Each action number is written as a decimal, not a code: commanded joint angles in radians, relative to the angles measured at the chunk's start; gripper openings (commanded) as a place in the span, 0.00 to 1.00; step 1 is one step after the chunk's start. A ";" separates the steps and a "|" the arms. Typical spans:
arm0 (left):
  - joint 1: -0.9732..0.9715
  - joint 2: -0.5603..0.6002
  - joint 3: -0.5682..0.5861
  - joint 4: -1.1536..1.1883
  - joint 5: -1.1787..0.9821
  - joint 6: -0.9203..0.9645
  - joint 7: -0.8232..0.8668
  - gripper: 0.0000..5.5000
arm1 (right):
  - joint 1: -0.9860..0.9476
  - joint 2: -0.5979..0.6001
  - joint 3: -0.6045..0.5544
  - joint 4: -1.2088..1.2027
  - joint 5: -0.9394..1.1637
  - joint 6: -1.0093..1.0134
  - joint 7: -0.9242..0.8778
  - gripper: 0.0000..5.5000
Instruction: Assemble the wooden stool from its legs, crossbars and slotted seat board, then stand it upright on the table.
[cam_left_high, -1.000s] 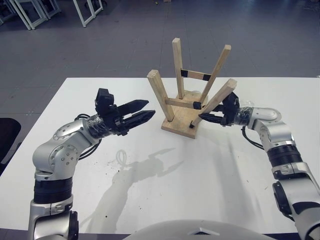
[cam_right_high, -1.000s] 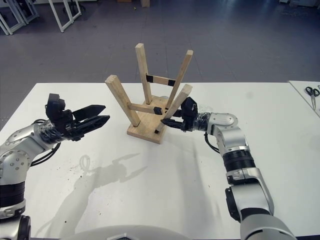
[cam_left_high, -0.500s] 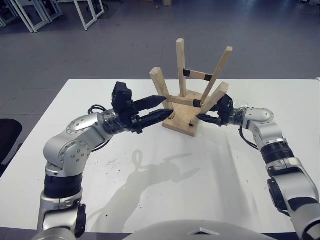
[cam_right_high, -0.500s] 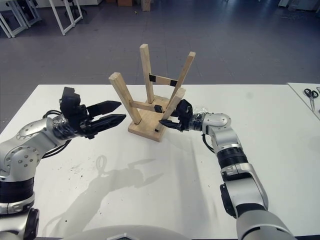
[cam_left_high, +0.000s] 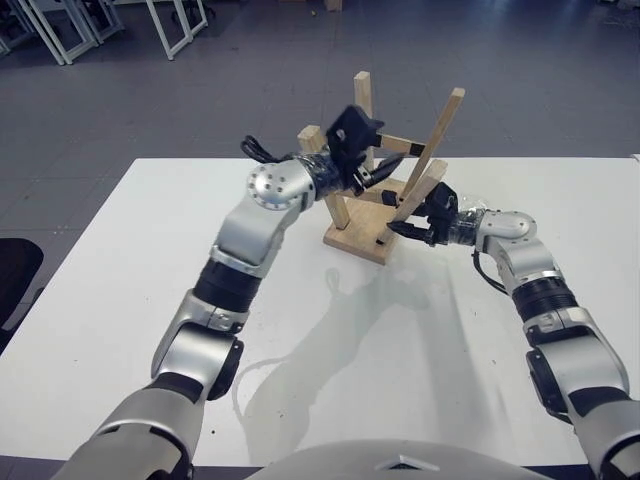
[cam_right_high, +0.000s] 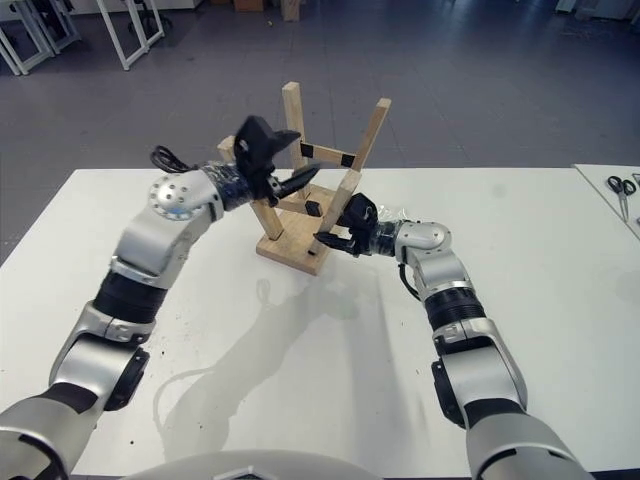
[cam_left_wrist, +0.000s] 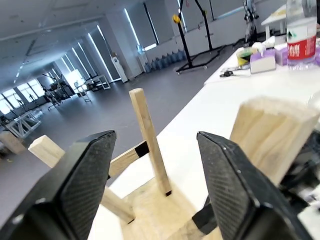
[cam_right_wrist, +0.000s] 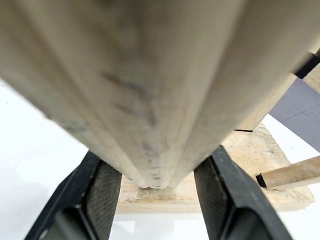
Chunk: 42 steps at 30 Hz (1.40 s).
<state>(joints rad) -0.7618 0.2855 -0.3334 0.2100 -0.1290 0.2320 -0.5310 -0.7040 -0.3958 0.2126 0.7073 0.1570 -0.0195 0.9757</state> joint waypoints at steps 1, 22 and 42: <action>0.013 -0.039 -0.033 0.143 0.103 -0.114 0.035 0.54 | 0.028 0.021 0.062 0.112 -0.102 0.068 -0.015 0.37; 0.005 -0.084 -0.105 0.437 0.424 -0.239 0.085 0.54 | -0.012 0.043 0.115 0.222 -0.169 0.098 -0.039 0.37; 0.066 -0.054 0.179 0.019 0.291 -0.530 0.349 0.54 | -0.027 0.037 0.161 0.329 -0.183 0.169 -0.068 0.37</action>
<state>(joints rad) -0.6820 0.2192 -0.2349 0.3758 0.2026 -0.2086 -0.2271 -0.8978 -0.3239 0.2968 0.9794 0.0912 -0.0142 0.8825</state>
